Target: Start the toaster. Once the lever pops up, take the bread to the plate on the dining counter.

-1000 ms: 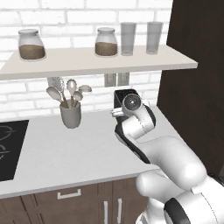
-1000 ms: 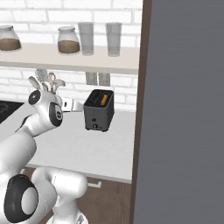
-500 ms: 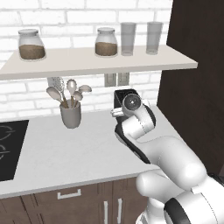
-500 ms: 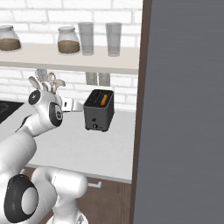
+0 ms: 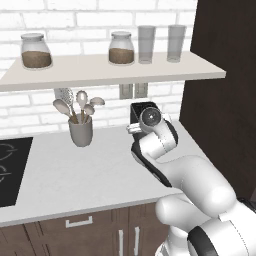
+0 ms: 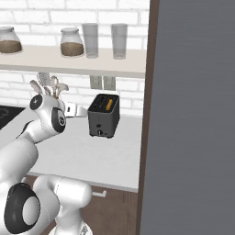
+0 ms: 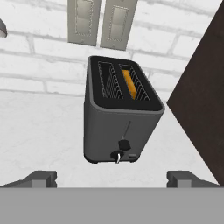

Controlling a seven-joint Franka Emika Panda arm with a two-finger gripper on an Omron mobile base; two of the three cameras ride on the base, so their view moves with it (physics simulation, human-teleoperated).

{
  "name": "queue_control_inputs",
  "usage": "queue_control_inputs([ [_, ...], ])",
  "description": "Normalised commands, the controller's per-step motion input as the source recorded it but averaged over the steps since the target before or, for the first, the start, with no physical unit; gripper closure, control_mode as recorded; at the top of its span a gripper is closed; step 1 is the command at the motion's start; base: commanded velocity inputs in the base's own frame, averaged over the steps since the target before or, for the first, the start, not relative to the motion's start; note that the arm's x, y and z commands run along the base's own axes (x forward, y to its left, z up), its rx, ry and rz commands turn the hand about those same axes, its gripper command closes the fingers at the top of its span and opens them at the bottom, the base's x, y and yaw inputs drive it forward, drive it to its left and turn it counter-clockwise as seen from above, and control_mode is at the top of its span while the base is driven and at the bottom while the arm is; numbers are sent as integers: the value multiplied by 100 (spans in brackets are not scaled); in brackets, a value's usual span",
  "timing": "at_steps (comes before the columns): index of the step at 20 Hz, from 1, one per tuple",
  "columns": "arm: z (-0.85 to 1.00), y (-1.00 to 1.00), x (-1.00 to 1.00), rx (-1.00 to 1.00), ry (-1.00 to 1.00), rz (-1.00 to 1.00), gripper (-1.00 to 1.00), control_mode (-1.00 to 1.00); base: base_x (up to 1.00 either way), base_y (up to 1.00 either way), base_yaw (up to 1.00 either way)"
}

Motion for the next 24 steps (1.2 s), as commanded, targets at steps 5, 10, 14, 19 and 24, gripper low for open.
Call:
queue_control_inputs([
  [5,0,0,0,0,0,0,-100,-100,0,0,0],
  [10,0,0,0,0,0,0,-100,-100,0,0,0],
  [14,0,0,0,0,0,0,-100,-100,0,0,0],
  [19,0,0,0,0,0,0,-100,-100,0,0,0],
  [24,0,0,0,0,0,0,-100,-100,0,0,0],
])
